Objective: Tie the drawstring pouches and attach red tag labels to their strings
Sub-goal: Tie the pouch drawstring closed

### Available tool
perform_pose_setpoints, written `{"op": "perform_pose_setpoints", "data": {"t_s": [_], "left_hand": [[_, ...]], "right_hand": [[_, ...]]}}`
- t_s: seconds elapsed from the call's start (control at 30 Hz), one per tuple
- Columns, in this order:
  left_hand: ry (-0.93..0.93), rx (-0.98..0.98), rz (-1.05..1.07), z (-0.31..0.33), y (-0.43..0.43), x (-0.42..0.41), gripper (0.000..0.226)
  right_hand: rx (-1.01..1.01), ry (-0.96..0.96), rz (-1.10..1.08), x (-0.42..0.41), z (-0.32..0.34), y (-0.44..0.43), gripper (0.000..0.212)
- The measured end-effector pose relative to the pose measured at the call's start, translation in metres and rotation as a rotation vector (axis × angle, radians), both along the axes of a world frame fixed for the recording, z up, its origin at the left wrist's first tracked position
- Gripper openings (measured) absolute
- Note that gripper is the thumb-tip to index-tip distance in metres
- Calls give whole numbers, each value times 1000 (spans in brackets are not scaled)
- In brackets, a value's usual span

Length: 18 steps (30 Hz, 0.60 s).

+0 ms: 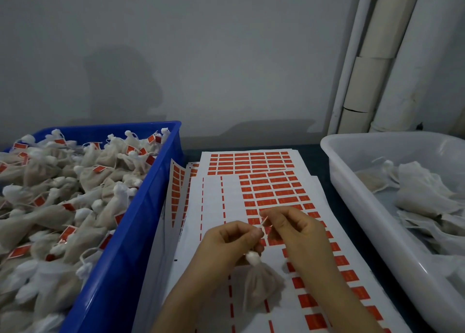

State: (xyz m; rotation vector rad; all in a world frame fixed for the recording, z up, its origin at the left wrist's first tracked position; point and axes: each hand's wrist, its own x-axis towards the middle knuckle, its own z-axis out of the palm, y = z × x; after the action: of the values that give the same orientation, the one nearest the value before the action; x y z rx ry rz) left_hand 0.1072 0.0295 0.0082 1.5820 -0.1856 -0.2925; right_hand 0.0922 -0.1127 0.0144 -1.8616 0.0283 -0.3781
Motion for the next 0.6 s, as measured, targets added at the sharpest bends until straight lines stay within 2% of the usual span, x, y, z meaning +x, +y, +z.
{"op": "perform_pose_setpoints", "data": {"t_s": [0.1,0.23,0.3,0.6], "left_hand": [[-5,44,55,-1,1,2,15],[-50,192,135,-6,4,5,17],[-54,201,162,-8,5,6,16],[-35,225,233,-8,7,6,14]], "right_hand": [[-128,37,-39,3,-8,1,7],[-524,229,-22,9,-31,9,45],[-650,254,23,10,-41,11,50],[-674,235,-32,14,-48,13,38]]}}
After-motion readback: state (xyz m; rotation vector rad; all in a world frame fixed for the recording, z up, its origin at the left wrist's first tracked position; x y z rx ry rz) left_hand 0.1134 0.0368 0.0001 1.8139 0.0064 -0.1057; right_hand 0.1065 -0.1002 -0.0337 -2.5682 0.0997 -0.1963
